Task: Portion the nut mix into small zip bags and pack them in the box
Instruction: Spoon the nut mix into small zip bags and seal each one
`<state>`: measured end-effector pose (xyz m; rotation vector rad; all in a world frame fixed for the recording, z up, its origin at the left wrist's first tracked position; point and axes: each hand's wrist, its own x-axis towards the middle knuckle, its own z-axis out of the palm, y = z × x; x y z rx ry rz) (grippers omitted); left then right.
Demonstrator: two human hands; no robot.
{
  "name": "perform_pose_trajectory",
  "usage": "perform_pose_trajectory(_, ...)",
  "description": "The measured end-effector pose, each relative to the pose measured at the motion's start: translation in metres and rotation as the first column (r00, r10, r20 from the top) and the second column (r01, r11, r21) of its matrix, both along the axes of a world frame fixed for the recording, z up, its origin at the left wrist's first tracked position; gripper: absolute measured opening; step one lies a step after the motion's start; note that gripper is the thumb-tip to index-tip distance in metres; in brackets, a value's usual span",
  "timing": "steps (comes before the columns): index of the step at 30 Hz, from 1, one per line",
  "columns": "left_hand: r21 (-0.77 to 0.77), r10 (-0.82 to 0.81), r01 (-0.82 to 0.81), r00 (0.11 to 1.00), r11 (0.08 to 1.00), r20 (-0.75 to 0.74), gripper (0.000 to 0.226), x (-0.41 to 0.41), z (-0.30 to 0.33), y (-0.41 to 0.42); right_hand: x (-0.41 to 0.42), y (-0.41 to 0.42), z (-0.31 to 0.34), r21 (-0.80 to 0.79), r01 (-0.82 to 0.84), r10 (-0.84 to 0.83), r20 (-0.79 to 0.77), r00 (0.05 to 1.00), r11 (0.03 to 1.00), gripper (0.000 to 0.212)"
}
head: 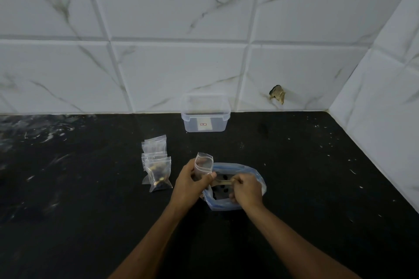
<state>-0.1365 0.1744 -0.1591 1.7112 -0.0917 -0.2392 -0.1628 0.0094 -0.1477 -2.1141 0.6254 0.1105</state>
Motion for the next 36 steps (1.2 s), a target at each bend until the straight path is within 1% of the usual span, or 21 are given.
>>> perform_pose_trajectory(5, -0.027, 0.022, -0.022, 1.0, 0.999, -0.009, 0.036, -0.002, 0.007, 0.003, 0.0, -0.012, 0.011, 0.167, 0.135, -0.125, -0.067, 0.99, 0.977, 0.018)
perform_pose_trajectory(10, -0.042, 0.031, -0.031, 1.0, 0.999, -0.006, 0.036, -0.001, 0.011, 0.006, -0.006, -0.034, 0.028, 0.293, 0.216, -0.199, -0.087, 0.976, 0.931, 0.016)
perform_pose_trajectory(12, -0.032, 0.057, -0.056, 0.998, 0.998, 0.013, 0.036, 0.001, 0.013, 0.007, -0.009, -0.042, 0.041, 0.329, 0.205, -0.19, -0.076, 0.979, 0.922, 0.016)
perform_pose_trajectory(15, -0.007, 0.071, -0.071, 0.996, 0.997, 0.05, 0.039, 0.005, 0.015, 0.006, -0.011, -0.05, 0.07, 0.383, 0.172, -0.182, -0.009, 0.983, 0.908, 0.017)
perform_pose_trajectory(19, 0.034, 0.064, -0.067, 0.995, 0.997, 0.082, 0.047, 0.006, 0.02, 0.0, -0.009, -0.051, 0.112, 0.385, 0.108, -0.151, 0.083, 0.985, 0.917, 0.015)
perform_pose_trajectory(22, 0.052, 0.027, -0.031, 0.997, 0.998, 0.077, 0.049, 0.006, 0.025, -0.007, -0.006, -0.047, 0.133, 0.378, 0.052, -0.113, 0.14, 0.984, 0.924, 0.015)
perform_pose_trajectory(24, 0.058, 0.011, -0.016, 0.997, 0.998, 0.075, 0.046, 0.005, 0.029, -0.012, -0.005, -0.04, 0.138, 0.296, -0.007, -0.047, 0.176, 0.983, 0.955, 0.016)
perform_pose_trajectory(25, 0.066, 0.005, -0.011, 0.996, 0.998, 0.084, 0.043, 0.004, 0.031, -0.014, -0.005, -0.037, 0.138, 0.211, -0.047, 0.003, 0.201, 0.98, 0.976, 0.016)
perform_pose_trajectory(27, 0.078, -0.002, -0.006, 0.995, 0.997, 0.101, 0.04, 0.003, 0.033, -0.018, -0.008, -0.028, 0.134, -0.022, -0.128, 0.129, 0.264, 0.956, 0.992, 0.015)
perform_pose_trajectory(28, 0.081, 0.005, -0.013, 0.994, 0.997, 0.105, 0.039, 0.003, 0.033, -0.019, -0.01, -0.023, 0.131, -0.147, -0.161, 0.2, 0.308, 0.93, 0.976, 0.014)
perform_pose_trajectory(30, 0.086, 0.022, -0.031, 0.994, 0.996, 0.104, 0.039, 0.003, 0.033, -0.021, -0.014, -0.014, 0.122, -0.39, -0.2, 0.357, 0.388, 0.85, 0.899, 0.014)
perform_pose_trajectory(32, 0.085, 0.022, -0.03, 0.995, 0.996, 0.101, 0.041, 0.002, 0.034, -0.023, -0.016, -0.006, 0.113, -0.581, -0.223, 0.514, 0.403, 0.757, 0.783, 0.013)
perform_pose_trajectory(34, 0.07, 0.017, -0.024, 0.995, 0.997, 0.101, 0.044, 0.002, 0.033, -0.023, -0.018, -0.001, 0.106, -0.713, -0.236, 0.635, 0.362, 0.682, 0.66, 0.002)
perform_pose_trajectory(36, 0.045, 0.018, -0.022, 0.996, 0.999, 0.092, 0.047, 0.002, 0.033, -0.023, -0.023, 0.001, 0.101, -0.796, -0.248, 0.721, 0.306, 0.622, 0.552, 0.017)
